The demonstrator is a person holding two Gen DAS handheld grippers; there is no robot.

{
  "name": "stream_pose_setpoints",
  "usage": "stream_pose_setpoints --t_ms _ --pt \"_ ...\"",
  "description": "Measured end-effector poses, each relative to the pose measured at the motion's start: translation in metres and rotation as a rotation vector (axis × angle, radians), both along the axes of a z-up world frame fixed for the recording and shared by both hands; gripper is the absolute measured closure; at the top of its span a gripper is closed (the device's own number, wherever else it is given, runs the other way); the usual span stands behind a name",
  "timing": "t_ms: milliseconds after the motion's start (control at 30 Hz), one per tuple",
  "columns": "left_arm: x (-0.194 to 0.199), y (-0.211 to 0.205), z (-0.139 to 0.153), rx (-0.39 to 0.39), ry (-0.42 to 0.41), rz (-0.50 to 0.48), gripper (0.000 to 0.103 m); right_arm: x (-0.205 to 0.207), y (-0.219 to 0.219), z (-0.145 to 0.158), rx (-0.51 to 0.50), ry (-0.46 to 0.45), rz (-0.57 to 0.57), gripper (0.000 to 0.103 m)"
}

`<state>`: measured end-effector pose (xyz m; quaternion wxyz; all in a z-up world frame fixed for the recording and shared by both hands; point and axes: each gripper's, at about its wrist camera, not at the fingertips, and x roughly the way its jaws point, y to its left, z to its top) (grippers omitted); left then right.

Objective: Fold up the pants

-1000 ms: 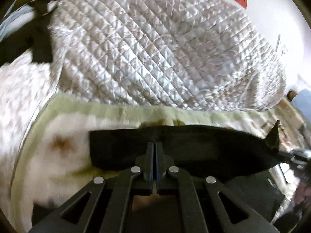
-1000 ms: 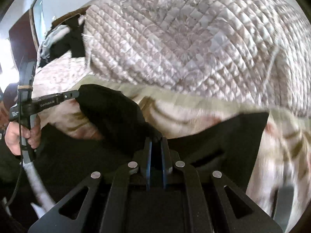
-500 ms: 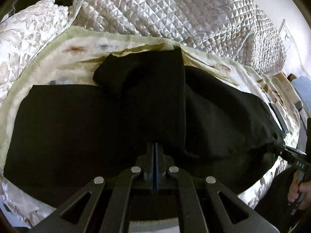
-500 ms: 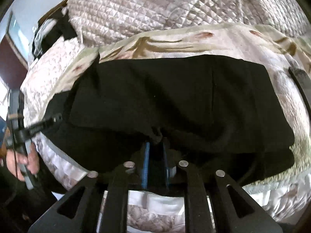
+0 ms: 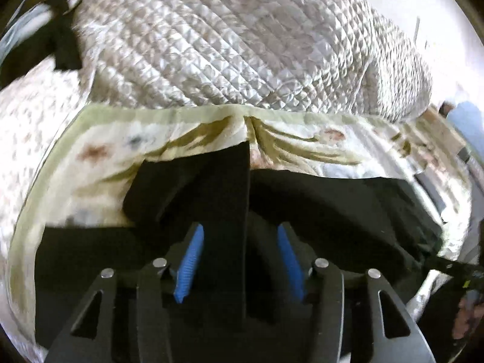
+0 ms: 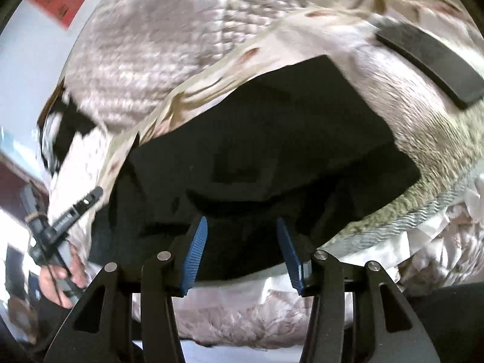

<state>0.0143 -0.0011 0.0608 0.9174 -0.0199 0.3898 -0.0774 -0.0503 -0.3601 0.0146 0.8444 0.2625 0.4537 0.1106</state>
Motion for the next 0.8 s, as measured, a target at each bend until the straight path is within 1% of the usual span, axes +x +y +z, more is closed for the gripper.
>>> stream_pose_setpoints --t_ms 133,167,367,400,433,467,500,533,633,700,800 --pt "0.025 -0.01 -0.014 0.057 0.034 -0.005 0.049 0.01 -0.015 -0.003 0.05 0.0 -0.07 0.054" --pt "0.032 -0.011 -0.018 0.071 0.041 0.0 0.049 0.012 -0.017 -0.002 0.048 -0.003 -0.089 0.054" --pt "0.062 -0.012 -0.033 0.131 0.07 0.05 0.049 0.03 -0.028 -0.008 0.089 0.001 -0.16 0.052" --pt "0.065 -0.012 -0.035 0.132 0.069 0.049 0.051 0.03 -0.028 -0.008 0.079 -0.005 -0.161 0.052" --pt "0.067 -0.012 -0.035 0.13 0.063 0.049 0.069 0.031 -0.026 -0.005 0.06 -0.022 -0.161 0.052" --pt "0.067 -0.011 -0.034 0.126 0.055 0.053 0.095 0.031 -0.025 -0.002 0.044 -0.038 -0.169 0.057" --pt "0.067 -0.01 -0.032 0.127 0.049 0.061 0.098 0.031 -0.025 0.002 0.03 -0.049 -0.173 0.069" --pt "0.063 -0.007 -0.028 0.124 0.028 0.078 0.098 0.031 -0.026 0.003 0.028 -0.051 -0.174 0.102" --pt "0.046 0.013 -0.011 0.077 -0.026 0.136 0.099 0.03 -0.029 0.007 0.039 -0.072 -0.181 0.101" --pt "0.024 0.038 0.004 0.012 -0.066 0.203 0.099 0.026 -0.03 0.012 0.052 -0.09 -0.179 0.101" --pt "-0.011 0.074 0.018 -0.058 -0.111 0.299 0.099 0.017 -0.035 0.024 0.064 -0.128 -0.188 0.101"
